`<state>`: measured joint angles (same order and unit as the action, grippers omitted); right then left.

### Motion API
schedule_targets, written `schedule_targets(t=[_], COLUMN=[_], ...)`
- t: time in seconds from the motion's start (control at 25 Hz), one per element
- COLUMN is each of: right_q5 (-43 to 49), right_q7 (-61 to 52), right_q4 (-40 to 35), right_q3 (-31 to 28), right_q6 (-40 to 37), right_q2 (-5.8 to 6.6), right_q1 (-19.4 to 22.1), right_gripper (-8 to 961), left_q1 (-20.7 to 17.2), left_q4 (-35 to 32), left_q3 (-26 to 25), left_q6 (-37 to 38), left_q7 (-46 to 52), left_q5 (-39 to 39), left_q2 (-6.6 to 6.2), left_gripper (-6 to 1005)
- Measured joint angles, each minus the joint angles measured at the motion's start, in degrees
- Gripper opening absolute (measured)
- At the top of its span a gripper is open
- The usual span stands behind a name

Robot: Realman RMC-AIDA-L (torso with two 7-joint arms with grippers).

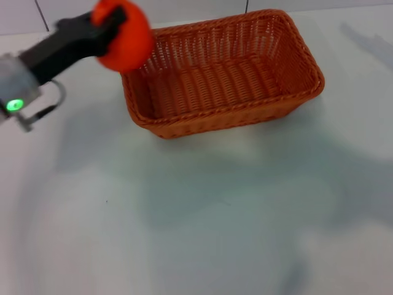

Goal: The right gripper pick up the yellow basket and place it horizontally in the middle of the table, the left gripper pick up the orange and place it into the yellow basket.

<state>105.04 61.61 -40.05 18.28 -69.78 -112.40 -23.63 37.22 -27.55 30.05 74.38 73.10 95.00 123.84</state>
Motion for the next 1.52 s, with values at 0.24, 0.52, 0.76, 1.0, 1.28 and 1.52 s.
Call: schedule_targets(t=[0.24, 0.52, 0.76, 1.0, 1.28, 1.52], right_q5=[0.1, 0.2, 0.2, 0.3, 0.3, 0.3], right_q7=[0.1, 0.2, 0.2, 0.2, 0.1, 0.1], right_q4=[0.0, 0.0, 0.0, 0.0, 0.0, 0.0], right_q3=[0.1, 0.1, 0.1, 0.1, 0.1, 0.1], right_q6=[0.0, -1.4, -2.3, -3.4, -4.1, -4.2], right_q2=[-0.15, -0.30, -0.18, -0.03, -0.01, -0.01], right_q1=[0.0, 0.0, 0.1, 0.1, 0.0, 0.0], right_gripper=[922, 922, 923, 923, 923, 924], left_q1=[6.2, 10.2, 10.3, 9.7, 9.2, 7.7], left_q4=[7.2, 10.9, 13.2, 16.3, 17.0, 17.1], left_q3=[2.7, 2.8, 2.6, 2.5, 2.4, 1.8], left_q6=[-1.3, -3.2, -3.3, -4.4, -4.4, -4.0], left_q7=[-2.2, -6.0, -11.7, -18.7, -21.3, -24.7], left_q5=[-0.1, -0.2, -3.4, -8.5, -9.8, -15.7], left_q2=[0.45, 0.63, 0.78, 0.79, 0.70, 0.71], left_gripper=[115, 57, 72, 187, 325, 619])
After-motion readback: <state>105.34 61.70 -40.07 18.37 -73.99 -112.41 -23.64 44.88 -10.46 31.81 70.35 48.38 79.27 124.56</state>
